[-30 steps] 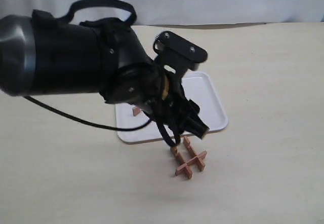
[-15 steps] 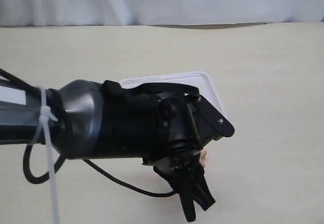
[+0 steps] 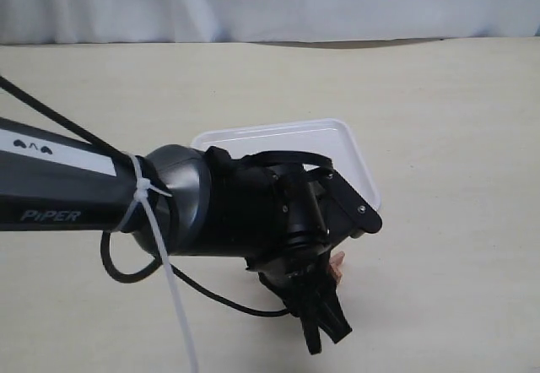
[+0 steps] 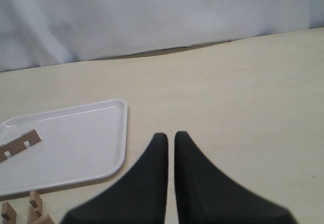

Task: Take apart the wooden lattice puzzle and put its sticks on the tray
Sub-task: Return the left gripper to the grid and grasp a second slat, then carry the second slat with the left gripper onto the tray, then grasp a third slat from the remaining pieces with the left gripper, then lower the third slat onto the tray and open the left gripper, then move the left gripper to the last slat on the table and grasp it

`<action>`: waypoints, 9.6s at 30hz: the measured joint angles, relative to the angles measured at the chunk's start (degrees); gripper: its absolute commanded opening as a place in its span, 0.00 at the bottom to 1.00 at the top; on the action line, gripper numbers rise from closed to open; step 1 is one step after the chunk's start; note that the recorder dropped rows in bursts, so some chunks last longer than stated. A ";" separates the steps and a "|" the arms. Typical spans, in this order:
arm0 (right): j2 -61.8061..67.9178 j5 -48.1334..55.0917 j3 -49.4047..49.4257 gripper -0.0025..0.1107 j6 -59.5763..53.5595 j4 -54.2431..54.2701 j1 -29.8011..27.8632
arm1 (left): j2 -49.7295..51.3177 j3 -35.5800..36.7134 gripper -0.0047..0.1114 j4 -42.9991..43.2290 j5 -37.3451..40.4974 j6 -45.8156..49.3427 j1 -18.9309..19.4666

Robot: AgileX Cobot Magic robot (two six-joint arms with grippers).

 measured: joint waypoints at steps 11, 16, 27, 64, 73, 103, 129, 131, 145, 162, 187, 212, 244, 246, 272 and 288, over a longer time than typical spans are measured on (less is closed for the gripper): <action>0.00 0.00 0.00 0.06 0.00 0.00 0.00 | 2.53 0.00 0.28 -2.98 -1.80 4.05 0.00; 0.00 0.00 0.00 0.06 0.00 0.00 0.00 | 2.53 0.00 0.04 -0.22 -2.03 4.28 0.00; 0.00 0.00 0.00 0.06 0.00 0.00 0.00 | -3.05 0.00 0.04 0.75 -2.05 4.52 0.00; 0.00 0.00 0.00 0.06 0.00 0.00 0.00 | 2.16 -0.95 0.20 -2.51 -18.33 3.89 17.23; 0.00 0.00 0.00 0.06 0.00 0.00 0.00 | 2.19 -0.95 0.55 -1.82 -18.52 4.01 17.23; 0.00 0.00 0.00 0.06 0.00 0.00 0.00 | -1.49 -3.22 0.43 -24.26 0.96 -3.28 11.28; 0.00 0.00 0.00 0.06 0.00 0.00 0.00 | 11.08 -19.58 0.57 -12.20 15.49 -15.02 7.36; 0.00 0.00 0.00 0.06 0.00 0.00 0.00 | 11.79 -19.58 0.55 -12.20 15.49 -15.15 7.36; 0.00 0.00 0.00 0.06 0.00 0.00 0.00 | 12.15 -23.41 0.04 -12.20 17.37 -13.51 7.36; 0.00 0.00 0.00 0.06 0.00 0.00 0.00 | 9.58 -29.53 0.04 -5.27 18.11 -4.76 11.91; 0.00 0.00 0.00 0.06 0.00 0.00 0.00 | 15.12 -29.61 0.35 3.06 6.01 4.65 19.21; 0.00 0.00 0.00 0.06 0.00 0.00 0.00 | 7.42 -29.61 0.64 -8.13 14.61 1.56 16.19; 0.00 0.00 0.00 0.06 0.00 0.00 0.00 | 7.32 -25.97 0.64 -9.42 15.47 -19.51 2.03; 0.00 0.00 0.00 0.06 0.00 0.00 0.00 | 7.32 -25.42 0.64 -9.28 15.94 -21.15 2.03; 0.00 0.00 0.00 0.06 0.00 0.00 0.00 | 14.73 -25.33 0.64 -1.68 12.28 -33.63 2.03; 0.00 0.00 0.00 0.06 0.00 0.00 0.00 | 16.80 -25.33 0.04 -1.47 11.17 -35.18 2.03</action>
